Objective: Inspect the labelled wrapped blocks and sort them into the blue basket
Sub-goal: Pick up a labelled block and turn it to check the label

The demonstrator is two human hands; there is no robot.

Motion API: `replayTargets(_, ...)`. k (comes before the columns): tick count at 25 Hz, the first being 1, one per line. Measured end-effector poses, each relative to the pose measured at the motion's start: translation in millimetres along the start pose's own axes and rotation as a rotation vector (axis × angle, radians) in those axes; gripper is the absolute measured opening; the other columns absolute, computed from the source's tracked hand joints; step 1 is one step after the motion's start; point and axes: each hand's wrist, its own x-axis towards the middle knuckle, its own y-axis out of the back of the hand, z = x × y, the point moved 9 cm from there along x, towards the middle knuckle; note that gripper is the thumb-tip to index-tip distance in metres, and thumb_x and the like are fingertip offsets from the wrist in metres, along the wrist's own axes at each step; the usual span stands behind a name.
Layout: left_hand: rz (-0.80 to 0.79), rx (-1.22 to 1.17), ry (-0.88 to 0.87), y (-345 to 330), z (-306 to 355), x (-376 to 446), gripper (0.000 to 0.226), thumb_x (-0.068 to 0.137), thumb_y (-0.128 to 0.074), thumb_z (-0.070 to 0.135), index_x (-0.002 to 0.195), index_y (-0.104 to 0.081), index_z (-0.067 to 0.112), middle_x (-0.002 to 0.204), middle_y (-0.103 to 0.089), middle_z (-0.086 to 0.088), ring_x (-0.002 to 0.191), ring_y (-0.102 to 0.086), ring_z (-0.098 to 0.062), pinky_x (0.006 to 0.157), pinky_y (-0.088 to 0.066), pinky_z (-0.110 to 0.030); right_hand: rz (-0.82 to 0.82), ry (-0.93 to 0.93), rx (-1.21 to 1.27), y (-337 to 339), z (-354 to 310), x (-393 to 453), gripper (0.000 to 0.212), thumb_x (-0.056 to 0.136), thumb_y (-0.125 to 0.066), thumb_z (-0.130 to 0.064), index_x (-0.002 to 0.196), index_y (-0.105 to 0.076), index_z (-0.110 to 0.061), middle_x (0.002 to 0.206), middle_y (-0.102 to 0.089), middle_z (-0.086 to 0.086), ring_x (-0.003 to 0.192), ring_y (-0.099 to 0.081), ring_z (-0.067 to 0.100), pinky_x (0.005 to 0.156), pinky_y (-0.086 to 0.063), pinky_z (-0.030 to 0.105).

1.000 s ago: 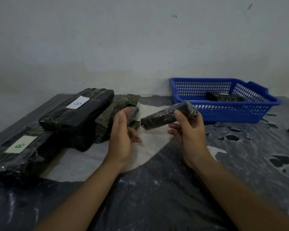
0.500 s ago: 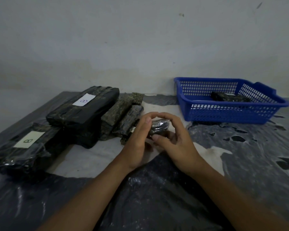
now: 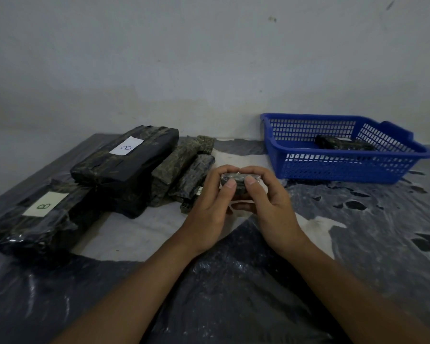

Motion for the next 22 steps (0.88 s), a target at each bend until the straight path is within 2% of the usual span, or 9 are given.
replayTargets(3,0.022,0.113,-0.029,1,7,-1,0.036,0.103,-0.037,0.034,0.133,-0.049,0.016,0.124,-0.061,-0.004,0.110,-0.065,-0.008,0.092,-0.051,-0.018,0.004,0.025,-0.049,1,-3,1,0.018,0.107,-0.052,-0.020,0.120,-0.063,-0.015,0.123,-0.066,0.020,0.103,-0.075,0.028,0.087,-0.063,0.046)
replayTargets(5,0.026,0.098,-0.018,3,6,0,0.036,0.103,-0.038,0.034,0.132,-0.050,0.017,0.123,-0.062,-0.005,0.110,-0.066,-0.011,0.093,-0.051,-0.021,0.005,0.015,-0.028,1,-3,0,0.019,0.105,-0.055,-0.024,0.120,-0.064,-0.016,0.123,-0.067,0.018,0.104,-0.075,0.028,0.088,-0.063,0.046)
replayTargets(8,0.014,0.020,0.015,4,3,-2,0.034,0.103,-0.041,0.030,0.133,-0.050,0.016,0.123,-0.065,-0.008,0.112,-0.067,-0.019,0.093,-0.054,-0.028,-0.012,-0.010,0.023,0,-1,-2,0.031,0.096,-0.062,-0.029,0.124,-0.064,-0.015,0.124,-0.068,0.017,0.106,-0.074,0.030,0.090,-0.062,0.046)
replayTargets(11,0.017,0.081,0.022,4,4,-3,0.027,0.109,-0.041,0.018,0.135,-0.049,0.014,0.123,-0.064,-0.004,0.110,-0.067,-0.009,0.091,-0.051,-0.019,-0.014,0.010,-0.004,0,-1,-2,0.031,0.093,-0.062,-0.020,0.124,-0.064,-0.017,0.127,-0.065,0.020,0.105,-0.074,0.030,0.091,-0.061,0.048)
replayTargets(14,0.023,0.145,0.016,4,5,-3,0.027,0.109,-0.041,0.012,0.135,-0.049,0.014,0.124,-0.062,0.002,0.108,-0.065,0.000,0.089,-0.047,-0.011,-0.003,0.019,-0.040,1,1,-1,0.027,0.092,-0.063,-0.022,0.119,-0.064,-0.020,0.125,-0.064,0.020,0.104,-0.074,0.029,0.091,-0.061,0.049)
replayTargets(16,0.028,0.144,0.022,5,4,-3,0.027,0.109,-0.040,0.012,0.135,-0.048,0.015,0.124,-0.062,0.004,0.108,-0.064,0.002,0.089,-0.047,-0.010,-0.002,0.021,-0.061,1,1,-1,0.027,0.092,-0.064,-0.024,0.118,-0.064,-0.022,0.124,-0.065,0.018,0.104,-0.074,0.028,0.090,-0.061,0.050)
replayTargets(19,0.031,0.079,0.039,4,0,-2,0.026,0.109,-0.041,0.015,0.134,-0.049,0.018,0.122,-0.064,0.001,0.108,-0.066,-0.005,0.089,-0.050,-0.017,-0.010,-0.039,0.027,0,2,-1,0.030,0.092,-0.063,-0.021,0.122,-0.063,-0.016,0.121,-0.070,0.013,0.102,-0.075,0.027,0.084,-0.063,0.044)
replayTargets(22,0.064,-0.123,0.079,8,-10,2,0.031,0.102,-0.044,0.027,0.131,-0.052,0.019,0.119,-0.070,-0.009,0.107,-0.069,-0.024,0.088,-0.057,-0.035,-0.018,-0.109,0.127,0,5,-1,0.031,0.097,-0.059,-0.030,0.127,-0.061,-0.022,0.117,-0.074,0.008,0.103,-0.075,0.028,0.078,-0.061,0.037)
